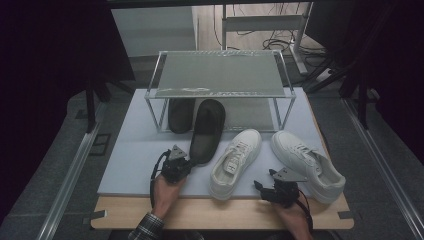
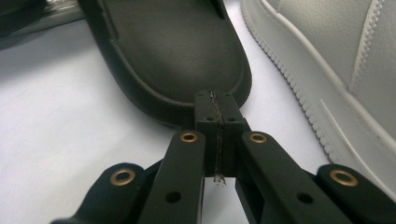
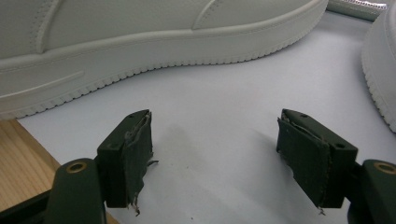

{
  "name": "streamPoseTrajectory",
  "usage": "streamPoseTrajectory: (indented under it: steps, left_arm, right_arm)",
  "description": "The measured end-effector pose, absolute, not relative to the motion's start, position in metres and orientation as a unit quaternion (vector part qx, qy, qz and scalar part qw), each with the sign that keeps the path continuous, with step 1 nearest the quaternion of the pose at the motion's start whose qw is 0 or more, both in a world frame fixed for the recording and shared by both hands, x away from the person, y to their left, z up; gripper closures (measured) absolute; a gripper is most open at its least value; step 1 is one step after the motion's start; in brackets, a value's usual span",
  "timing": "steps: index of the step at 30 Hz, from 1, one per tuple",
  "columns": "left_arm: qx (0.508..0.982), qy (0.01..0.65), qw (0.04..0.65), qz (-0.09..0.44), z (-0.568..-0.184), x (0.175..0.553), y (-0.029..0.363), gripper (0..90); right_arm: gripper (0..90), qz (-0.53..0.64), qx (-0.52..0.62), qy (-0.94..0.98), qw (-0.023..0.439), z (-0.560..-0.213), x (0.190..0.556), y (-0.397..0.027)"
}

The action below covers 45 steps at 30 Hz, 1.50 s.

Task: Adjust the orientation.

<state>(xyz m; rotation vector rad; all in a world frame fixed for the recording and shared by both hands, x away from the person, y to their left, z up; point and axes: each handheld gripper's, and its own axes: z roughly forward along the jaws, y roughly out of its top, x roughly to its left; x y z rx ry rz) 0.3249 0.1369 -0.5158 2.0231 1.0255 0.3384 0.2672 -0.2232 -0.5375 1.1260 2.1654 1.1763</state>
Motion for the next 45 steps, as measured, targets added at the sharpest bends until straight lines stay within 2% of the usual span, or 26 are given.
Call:
streamPoseTrajectory:
  steps: [21, 36, 45]
  left_arm:
    - [0.824, 0.377, 0.403, 0.13, -0.514, 0.325, 0.109, 89.5]
    - [0.807, 0.391, 0.417, 0.149, -0.507, 0.338, 0.105, 89.5]
    - [0.817, 0.378, 0.415, 0.134, -0.512, 0.33, 0.098, 89.4]
  right_arm:
    - [26.9, 0.424, 0.406, 0.781, 0.214, -0.537, 0.267, -0.223]
    - [27.0, 0.424, 0.406, 0.781, 0.214, -0.537, 0.267, -0.223]
    - [26.9, 0.424, 0.406, 0.781, 0.214, -0.537, 0.267, -0.223]
